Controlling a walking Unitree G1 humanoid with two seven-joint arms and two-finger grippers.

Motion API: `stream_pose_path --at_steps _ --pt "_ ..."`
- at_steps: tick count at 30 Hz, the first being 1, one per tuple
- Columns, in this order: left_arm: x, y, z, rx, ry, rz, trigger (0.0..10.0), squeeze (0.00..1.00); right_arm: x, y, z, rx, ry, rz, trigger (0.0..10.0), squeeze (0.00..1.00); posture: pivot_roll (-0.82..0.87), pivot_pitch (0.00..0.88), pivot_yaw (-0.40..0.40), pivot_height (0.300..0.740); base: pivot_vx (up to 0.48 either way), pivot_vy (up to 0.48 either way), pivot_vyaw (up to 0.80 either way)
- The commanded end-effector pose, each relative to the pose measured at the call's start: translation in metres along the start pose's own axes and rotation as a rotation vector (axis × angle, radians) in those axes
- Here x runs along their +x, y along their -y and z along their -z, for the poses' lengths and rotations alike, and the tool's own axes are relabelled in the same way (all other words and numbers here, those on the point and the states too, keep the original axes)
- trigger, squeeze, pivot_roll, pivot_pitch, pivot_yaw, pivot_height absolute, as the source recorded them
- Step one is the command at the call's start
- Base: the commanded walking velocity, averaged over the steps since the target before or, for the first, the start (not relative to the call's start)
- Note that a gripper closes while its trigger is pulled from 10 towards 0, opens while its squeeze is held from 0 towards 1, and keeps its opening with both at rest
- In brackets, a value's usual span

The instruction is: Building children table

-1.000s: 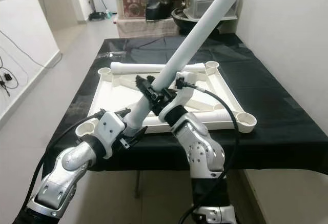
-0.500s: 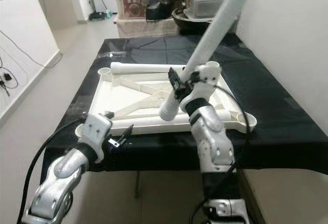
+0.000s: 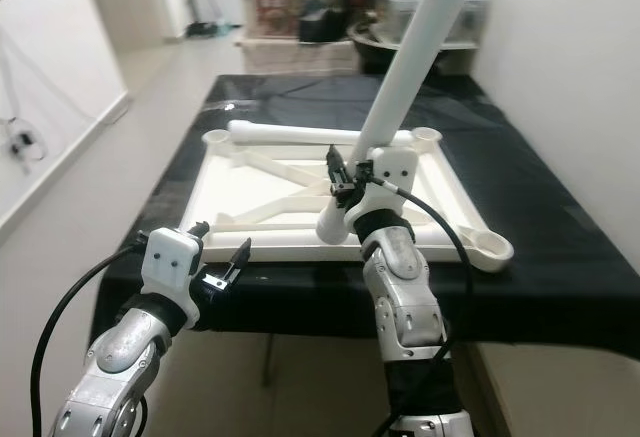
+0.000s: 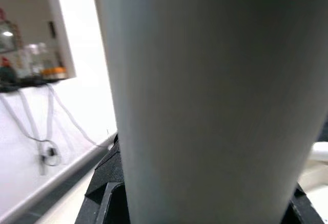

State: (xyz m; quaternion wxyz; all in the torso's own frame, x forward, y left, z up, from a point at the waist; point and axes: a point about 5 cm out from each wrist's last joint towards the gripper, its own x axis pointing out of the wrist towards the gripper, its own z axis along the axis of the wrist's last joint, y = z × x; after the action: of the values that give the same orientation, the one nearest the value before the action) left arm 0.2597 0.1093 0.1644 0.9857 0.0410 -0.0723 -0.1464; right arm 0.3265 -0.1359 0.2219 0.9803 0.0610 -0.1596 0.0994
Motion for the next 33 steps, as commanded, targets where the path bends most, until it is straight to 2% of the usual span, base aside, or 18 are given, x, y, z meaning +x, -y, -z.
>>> stream_pose_path --at_steps 1,3,19,26,33 --pt "-0.0019 -0.0041 0.0003 -0.004 -0.016 -0.028 10.0 0.0 0.0027 -0.0046 -0.0025 0.006 0.021 -0.006 10.0 0.0 0.05 0.0 -0.005 0.74 0.0 0.0 0.0" --pt "-0.0018 -0.0051 0.0006 -0.006 -0.021 -0.038 10.0 0.0 0.0027 -0.0049 -0.0023 0.007 0.021 -0.007 10.0 0.0 0.05 0.0 -0.005 0.74 0.0 0.0 0.0" --pt "0.0029 -0.0091 -0.0027 -0.014 -0.024 -0.069 10.0 0.0 0.001 -0.0058 0.0018 0.027 0.002 -0.003 10.0 0.0 0.04 0.0 -0.01 0.74 0.0 0.461 0.0" --pt "0.002 -0.0065 -0.0029 -0.032 -0.028 -0.085 10.0 0.0 0.0033 -0.0065 0.0004 0.031 -0.001 -0.012 10.0 0.0 0.03 0.0 -0.018 0.74 0.0 0.0 0.0" --pt "0.0039 -0.0123 -0.0051 -0.039 -0.02 -0.137 10.0 0.0 0.0036 -0.0075 0.0006 0.031 -0.005 -0.02 10.0 0.0 0.03 0.0 -0.021 0.74 0.0 0.0 0.0"
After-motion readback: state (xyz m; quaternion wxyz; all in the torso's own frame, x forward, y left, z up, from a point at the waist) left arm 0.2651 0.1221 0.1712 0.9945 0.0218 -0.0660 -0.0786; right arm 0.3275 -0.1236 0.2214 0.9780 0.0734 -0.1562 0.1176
